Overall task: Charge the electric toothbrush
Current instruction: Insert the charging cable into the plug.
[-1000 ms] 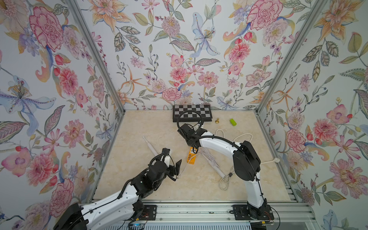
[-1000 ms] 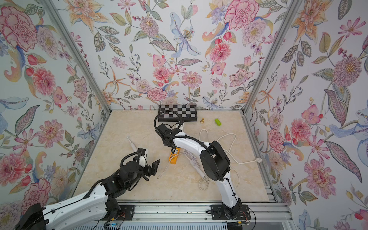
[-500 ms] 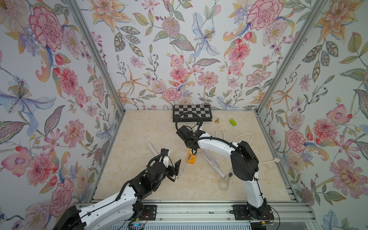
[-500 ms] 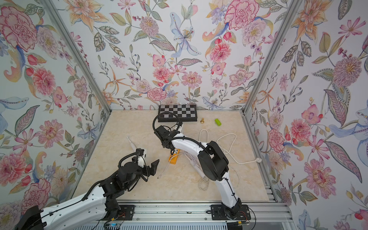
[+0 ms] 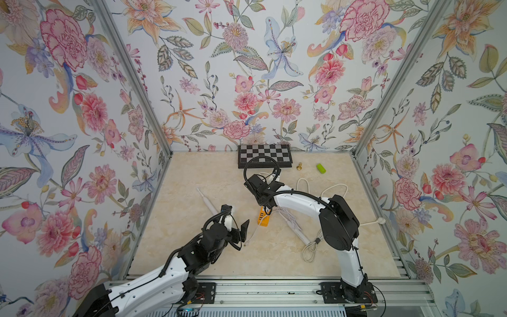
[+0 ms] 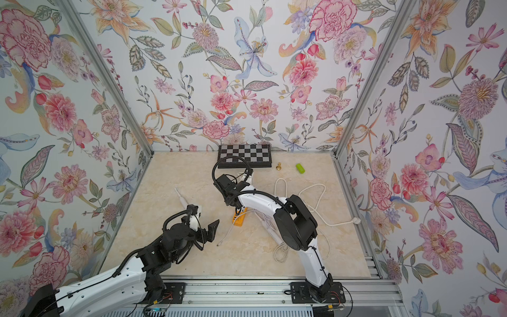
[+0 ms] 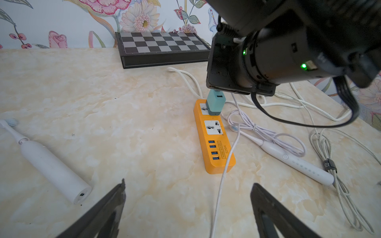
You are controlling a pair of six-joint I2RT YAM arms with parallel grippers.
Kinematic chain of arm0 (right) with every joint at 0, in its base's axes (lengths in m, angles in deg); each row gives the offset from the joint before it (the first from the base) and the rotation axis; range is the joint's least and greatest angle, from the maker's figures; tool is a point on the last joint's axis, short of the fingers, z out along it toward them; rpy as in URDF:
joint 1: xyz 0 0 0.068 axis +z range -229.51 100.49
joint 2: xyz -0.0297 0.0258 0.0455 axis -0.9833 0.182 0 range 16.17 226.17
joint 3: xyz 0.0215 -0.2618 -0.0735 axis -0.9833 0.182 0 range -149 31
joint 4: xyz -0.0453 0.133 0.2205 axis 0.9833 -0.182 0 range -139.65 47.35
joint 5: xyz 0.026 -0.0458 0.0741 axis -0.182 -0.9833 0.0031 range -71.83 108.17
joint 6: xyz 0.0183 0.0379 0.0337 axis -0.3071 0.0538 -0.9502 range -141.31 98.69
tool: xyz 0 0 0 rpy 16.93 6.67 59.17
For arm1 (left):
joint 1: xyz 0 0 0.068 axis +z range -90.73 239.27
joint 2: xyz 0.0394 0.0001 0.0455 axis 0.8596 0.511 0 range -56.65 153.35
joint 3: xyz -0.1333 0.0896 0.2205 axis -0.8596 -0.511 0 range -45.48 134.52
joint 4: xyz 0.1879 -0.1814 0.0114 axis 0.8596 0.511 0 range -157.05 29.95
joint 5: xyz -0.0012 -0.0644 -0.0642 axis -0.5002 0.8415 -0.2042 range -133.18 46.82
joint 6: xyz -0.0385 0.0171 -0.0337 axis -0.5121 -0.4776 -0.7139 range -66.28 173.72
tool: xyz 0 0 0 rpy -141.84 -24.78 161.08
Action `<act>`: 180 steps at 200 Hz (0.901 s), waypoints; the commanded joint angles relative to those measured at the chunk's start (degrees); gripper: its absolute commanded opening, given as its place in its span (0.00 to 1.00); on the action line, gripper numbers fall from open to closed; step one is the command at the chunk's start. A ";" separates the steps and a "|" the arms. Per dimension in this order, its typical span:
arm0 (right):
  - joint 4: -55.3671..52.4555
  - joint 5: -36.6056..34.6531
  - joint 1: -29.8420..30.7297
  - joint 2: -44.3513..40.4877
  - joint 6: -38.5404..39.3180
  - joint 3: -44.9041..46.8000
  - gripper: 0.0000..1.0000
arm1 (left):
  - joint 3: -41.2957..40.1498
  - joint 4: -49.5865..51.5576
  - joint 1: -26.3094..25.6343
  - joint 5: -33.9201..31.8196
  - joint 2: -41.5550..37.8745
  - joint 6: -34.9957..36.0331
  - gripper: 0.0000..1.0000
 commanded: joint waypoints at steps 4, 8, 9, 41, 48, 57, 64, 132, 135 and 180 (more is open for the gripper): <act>-7.58 10.62 -0.44 4.74 -0.19 1.34 0.00 | 0.17 0.40 0.72 -1.22 0.05 -1.46 0.95; -7.58 10.55 -0.52 4.58 -0.09 0.91 0.00 | 0.17 0.35 0.75 -1.18 0.12 -1.55 0.95; -7.58 10.53 -0.52 4.56 -0.04 0.81 0.01 | 0.22 0.39 0.74 -1.14 0.13 -1.55 0.95; -7.25 9.97 -1.16 1.72 -0.30 -1.68 0.18 | 0.61 0.42 0.74 -0.34 0.23 -1.47 0.95; -6.78 9.90 -1.20 0.72 -0.38 -1.74 0.23 | 0.85 0.55 0.76 -0.39 0.26 -1.46 0.95; -6.04 10.36 -1.18 -0.52 -0.02 -1.89 0.30 | 1.11 0.86 0.79 -0.31 0.23 -1.42 0.96; -5.52 11.11 -1.17 -1.48 0.28 -1.93 0.34 | 1.35 0.95 0.74 -0.17 0.14 -1.38 0.95; 1.59 18.47 -0.19 -15.60 5.81 8.72 0.62 | 5.33 7.44 0.86 -3.04 -0.99 -4.58 0.96; 2.15 18.92 -0.15 -16.36 6.49 9.59 0.63 | 5.73 8.23 0.91 -3.36 -1.06 -5.01 0.96; 8.38 30.55 0.33 -25.69 24.56 17.96 0.66 | 8.46 16.92 1.00 -5.60 -3.75 -9.87 0.96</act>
